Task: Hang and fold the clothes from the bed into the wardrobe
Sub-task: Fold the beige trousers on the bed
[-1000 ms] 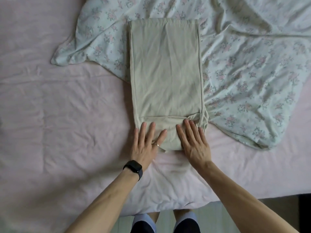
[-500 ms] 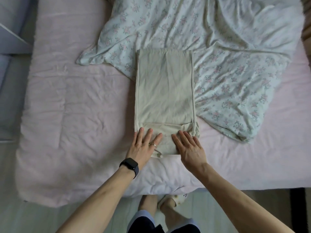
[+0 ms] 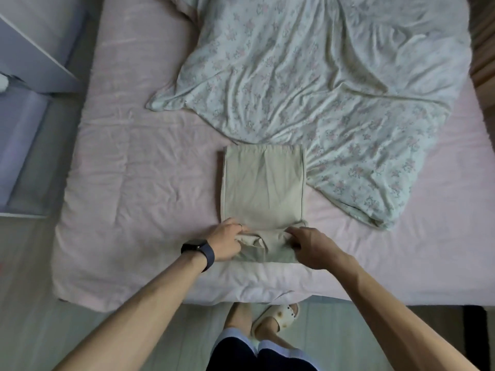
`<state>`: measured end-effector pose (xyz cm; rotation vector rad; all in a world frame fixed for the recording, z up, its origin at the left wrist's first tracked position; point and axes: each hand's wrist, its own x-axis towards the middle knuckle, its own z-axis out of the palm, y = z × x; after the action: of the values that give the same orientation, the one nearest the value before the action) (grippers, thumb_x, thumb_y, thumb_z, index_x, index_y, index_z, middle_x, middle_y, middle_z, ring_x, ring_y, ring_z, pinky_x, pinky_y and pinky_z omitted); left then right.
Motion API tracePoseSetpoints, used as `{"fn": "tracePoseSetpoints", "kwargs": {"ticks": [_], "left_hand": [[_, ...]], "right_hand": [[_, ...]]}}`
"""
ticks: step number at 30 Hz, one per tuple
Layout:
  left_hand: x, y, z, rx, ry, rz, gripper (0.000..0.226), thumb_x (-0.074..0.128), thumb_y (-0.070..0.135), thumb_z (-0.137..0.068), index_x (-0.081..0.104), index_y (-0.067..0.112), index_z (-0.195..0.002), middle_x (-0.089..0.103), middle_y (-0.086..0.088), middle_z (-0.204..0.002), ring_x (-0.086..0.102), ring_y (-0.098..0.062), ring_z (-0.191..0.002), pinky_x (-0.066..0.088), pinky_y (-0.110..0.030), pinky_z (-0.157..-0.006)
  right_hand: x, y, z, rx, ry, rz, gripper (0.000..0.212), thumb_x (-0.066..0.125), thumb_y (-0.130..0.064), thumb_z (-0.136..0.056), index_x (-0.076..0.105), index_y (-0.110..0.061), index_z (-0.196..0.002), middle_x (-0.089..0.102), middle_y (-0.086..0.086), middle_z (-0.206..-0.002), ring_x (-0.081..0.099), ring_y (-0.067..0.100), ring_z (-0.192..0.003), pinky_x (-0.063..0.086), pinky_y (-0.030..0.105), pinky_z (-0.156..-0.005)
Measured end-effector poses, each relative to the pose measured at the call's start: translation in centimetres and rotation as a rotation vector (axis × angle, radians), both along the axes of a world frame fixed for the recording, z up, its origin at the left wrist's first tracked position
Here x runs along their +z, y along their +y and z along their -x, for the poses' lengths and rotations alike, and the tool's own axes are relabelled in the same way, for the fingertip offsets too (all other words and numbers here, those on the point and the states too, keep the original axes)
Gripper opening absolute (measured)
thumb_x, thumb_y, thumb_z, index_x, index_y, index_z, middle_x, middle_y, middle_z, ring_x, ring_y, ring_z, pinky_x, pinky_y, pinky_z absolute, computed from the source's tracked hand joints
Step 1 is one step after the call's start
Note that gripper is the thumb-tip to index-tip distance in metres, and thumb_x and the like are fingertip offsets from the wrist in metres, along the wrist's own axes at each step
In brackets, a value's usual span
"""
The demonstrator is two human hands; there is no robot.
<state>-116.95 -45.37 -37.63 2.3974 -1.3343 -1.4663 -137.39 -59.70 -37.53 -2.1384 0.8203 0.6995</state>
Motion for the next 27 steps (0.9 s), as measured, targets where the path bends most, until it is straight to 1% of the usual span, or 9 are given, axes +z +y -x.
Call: {"fn": "tracePoseSetpoints", "kwargs": {"ticks": [4, 6, 11, 13, 16, 19, 21, 25, 27], "left_hand": [[0.9, -6.2, -5.8, 0.268, 0.054, 0.127, 0.04, 0.066, 0.014, -0.084, 0.066, 0.032, -0.12, 0.068, 0.008, -0.117, 0.062, -0.008, -0.105, 0.034, 0.003, -0.071], [0.8, -8.5, -7.8, 0.408, 0.095, 0.195, 0.039, 0.068, 0.012, -0.082, 0.066, 0.038, -0.11, 0.066, 0.011, -0.106, 0.061, -0.002, -0.092, 0.039, -0.001, -0.068], [-2.3, -12.0, -11.2, 0.631, 0.109, 0.3, 0.037, 0.071, 0.01, -0.086, 0.06, 0.023, -0.119, 0.061, 0.003, -0.115, 0.059, -0.012, -0.098, 0.042, -0.014, -0.069], [-4.3, -13.1, -12.1, 0.737, 0.114, 0.332, 0.033, 0.065, 0.006, -0.092, 0.057, 0.013, -0.124, 0.061, -0.008, -0.12, 0.058, -0.019, -0.101, 0.041, -0.013, -0.067], [-6.0, -14.4, -12.7, 0.807, 0.096, 0.347, 0.028, 0.056, 0.007, -0.098, 0.054, 0.011, -0.126, 0.06, -0.011, -0.123, 0.056, -0.019, -0.101, 0.042, -0.018, -0.071], [-7.8, -15.8, -13.6, 0.85, 0.041, 0.331, 0.027, 0.054, 0.012, -0.099, 0.055, 0.014, -0.126, 0.063, -0.011, -0.118, 0.059, -0.026, -0.103, 0.046, -0.026, -0.081], [-9.0, -17.0, -14.2, 0.868, 0.016, 0.313, 0.027, 0.054, 0.014, -0.099, 0.055, 0.015, -0.126, 0.063, -0.011, -0.115, 0.059, -0.027, -0.101, 0.041, -0.026, -0.078], [-10.6, -19.1, -14.5, 0.871, -0.036, 0.287, 0.033, 0.05, 0.015, -0.1, 0.048, 0.012, -0.133, 0.059, -0.017, -0.121, 0.058, -0.033, -0.106, 0.044, -0.032, -0.084], [-11.4, -19.4, -14.3, 0.834, -0.097, 0.3, 0.037, 0.048, 0.015, -0.101, 0.045, 0.013, -0.137, 0.059, -0.016, -0.124, 0.058, -0.035, -0.108, 0.042, -0.034, -0.083]], "right_hand": [[-0.6, -6.0, -3.7, -0.182, -0.161, 0.168, 0.041, 0.058, -0.017, -0.087, 0.053, -0.031, -0.125, 0.06, 0.004, -0.104, 0.061, 0.034, -0.097, 0.052, 0.041, -0.076], [-1.6, -8.2, -5.4, -0.3, -0.278, 0.197, 0.042, 0.062, -0.015, -0.087, 0.057, -0.028, -0.127, 0.06, 0.005, -0.1, 0.063, 0.033, -0.093, 0.052, 0.039, -0.076], [-4.8, -12.8, -9.3, -0.699, -0.434, 0.142, 0.031, 0.07, -0.021, -0.091, 0.063, -0.024, -0.122, 0.071, 0.002, -0.098, 0.066, 0.021, -0.095, 0.039, 0.013, -0.069], [-6.5, -14.1, -10.7, -0.827, -0.423, 0.101, 0.031, 0.071, -0.025, -0.092, 0.062, -0.025, -0.122, 0.072, 0.0, -0.101, 0.065, 0.017, -0.097, 0.045, 0.017, -0.075], [-8.3, -15.0, -12.0, -0.893, -0.407, 0.172, 0.024, 0.067, -0.031, -0.095, 0.062, -0.026, -0.118, 0.071, -0.003, -0.097, 0.061, 0.015, -0.092, 0.047, 0.026, -0.08], [-10.4, -15.6, -13.0, -0.969, -0.408, 0.223, 0.013, 0.061, -0.032, -0.098, 0.064, -0.028, -0.11, 0.062, -0.016, -0.081, 0.056, 0.011, -0.081, 0.039, 0.008, -0.066], [-11.7, -16.0, -13.6, -0.995, -0.417, 0.271, 0.007, 0.059, -0.029, -0.099, 0.063, -0.029, -0.104, 0.058, -0.021, -0.077, 0.053, 0.007, -0.073, 0.035, 0.002, -0.059], [-13.8, -16.4, -14.5, -0.993, -0.471, 0.356, 0.012, 0.055, -0.026, -0.101, 0.062, -0.022, -0.109, 0.063, 0.0, -0.093, 0.053, 0.017, -0.081, 0.038, 0.025, -0.07], [-14.6, -16.4, -14.6, -0.967, -0.489, 0.399, 0.014, 0.053, -0.027, -0.102, 0.061, -0.021, -0.112, 0.062, 0.003, -0.096, 0.052, 0.02, -0.083, 0.037, 0.028, -0.073]]}}
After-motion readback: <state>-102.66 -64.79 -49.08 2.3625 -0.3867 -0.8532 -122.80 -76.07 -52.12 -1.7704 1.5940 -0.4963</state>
